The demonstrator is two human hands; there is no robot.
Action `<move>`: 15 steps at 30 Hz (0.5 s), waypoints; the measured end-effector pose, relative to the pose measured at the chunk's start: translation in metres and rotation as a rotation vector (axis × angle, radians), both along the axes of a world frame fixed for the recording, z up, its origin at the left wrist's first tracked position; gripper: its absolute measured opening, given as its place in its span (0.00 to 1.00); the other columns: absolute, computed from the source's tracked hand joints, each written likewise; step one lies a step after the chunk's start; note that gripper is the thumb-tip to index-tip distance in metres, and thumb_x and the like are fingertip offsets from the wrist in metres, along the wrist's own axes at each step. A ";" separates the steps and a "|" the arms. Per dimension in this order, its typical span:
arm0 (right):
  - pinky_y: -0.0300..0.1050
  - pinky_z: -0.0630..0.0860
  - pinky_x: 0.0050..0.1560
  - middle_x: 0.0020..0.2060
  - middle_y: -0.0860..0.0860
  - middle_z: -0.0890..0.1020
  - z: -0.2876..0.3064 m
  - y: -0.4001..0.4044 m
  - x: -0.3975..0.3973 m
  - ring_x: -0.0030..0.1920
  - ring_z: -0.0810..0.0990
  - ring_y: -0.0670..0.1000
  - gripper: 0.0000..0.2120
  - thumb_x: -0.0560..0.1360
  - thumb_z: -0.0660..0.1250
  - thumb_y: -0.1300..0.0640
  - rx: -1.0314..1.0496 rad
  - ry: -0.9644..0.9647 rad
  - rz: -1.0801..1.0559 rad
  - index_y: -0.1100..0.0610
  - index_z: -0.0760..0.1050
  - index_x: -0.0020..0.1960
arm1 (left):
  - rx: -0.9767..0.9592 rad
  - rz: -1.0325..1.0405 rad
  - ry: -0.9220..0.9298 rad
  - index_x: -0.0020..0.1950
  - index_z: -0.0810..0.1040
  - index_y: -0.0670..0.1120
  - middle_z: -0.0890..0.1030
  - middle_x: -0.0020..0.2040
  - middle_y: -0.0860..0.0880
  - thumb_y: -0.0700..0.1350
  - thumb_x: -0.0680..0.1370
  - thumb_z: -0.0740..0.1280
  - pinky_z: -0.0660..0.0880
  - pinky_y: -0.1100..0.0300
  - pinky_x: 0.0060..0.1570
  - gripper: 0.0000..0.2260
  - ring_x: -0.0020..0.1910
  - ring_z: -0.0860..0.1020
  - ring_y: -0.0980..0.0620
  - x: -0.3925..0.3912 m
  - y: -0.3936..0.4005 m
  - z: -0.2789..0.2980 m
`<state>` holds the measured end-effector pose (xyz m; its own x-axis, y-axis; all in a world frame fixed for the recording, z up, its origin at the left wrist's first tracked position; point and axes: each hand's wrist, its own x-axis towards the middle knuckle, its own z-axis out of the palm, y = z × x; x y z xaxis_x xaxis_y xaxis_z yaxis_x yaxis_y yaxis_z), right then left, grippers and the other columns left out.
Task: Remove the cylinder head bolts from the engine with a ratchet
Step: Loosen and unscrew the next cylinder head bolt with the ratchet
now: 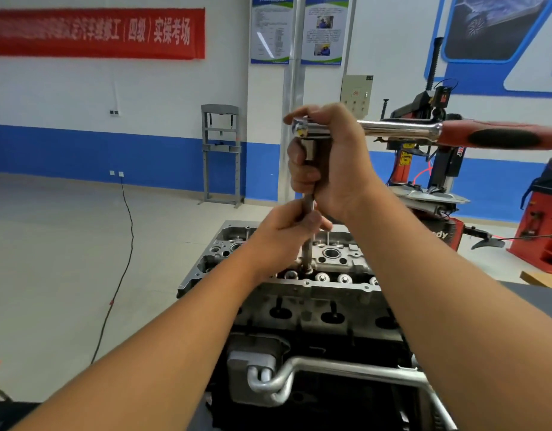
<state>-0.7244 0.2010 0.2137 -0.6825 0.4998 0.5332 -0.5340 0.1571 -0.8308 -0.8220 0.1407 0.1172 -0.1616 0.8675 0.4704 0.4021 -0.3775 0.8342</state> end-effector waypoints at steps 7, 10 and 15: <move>0.40 0.67 0.27 0.35 0.55 0.80 0.003 -0.002 -0.009 0.25 0.71 0.53 0.09 0.75 0.66 0.52 -0.119 0.132 -0.161 0.58 0.78 0.47 | 0.141 -0.006 -0.209 0.52 0.75 0.32 0.80 0.38 0.42 0.40 0.86 0.61 0.77 0.52 0.40 0.11 0.36 0.77 0.48 0.014 0.011 0.007; 0.43 0.69 0.25 0.29 0.52 0.77 -0.011 -0.007 -0.013 0.24 0.77 0.57 0.07 0.76 0.69 0.56 0.121 0.388 -0.556 0.57 0.78 0.41 | 0.194 0.018 -0.189 0.45 0.75 0.38 0.75 0.32 0.49 0.35 0.84 0.59 0.69 0.61 0.30 0.09 0.29 0.70 0.54 0.026 0.018 0.002; 0.42 0.68 0.29 0.36 0.56 0.81 0.003 0.009 0.008 0.25 0.75 0.56 0.08 0.74 0.65 0.55 0.123 0.189 -0.220 0.58 0.80 0.44 | 0.139 -0.175 -0.388 0.51 0.74 0.45 0.72 0.36 0.50 0.53 0.85 0.61 0.61 0.56 0.34 0.12 0.32 0.66 0.53 0.027 0.023 -0.016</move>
<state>-0.7168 0.2100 0.2172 -0.4486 0.5485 0.7056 -0.6190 0.3788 -0.6880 -0.7950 0.1640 0.1013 -0.2049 0.8304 0.5181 -0.0103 -0.5311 0.8472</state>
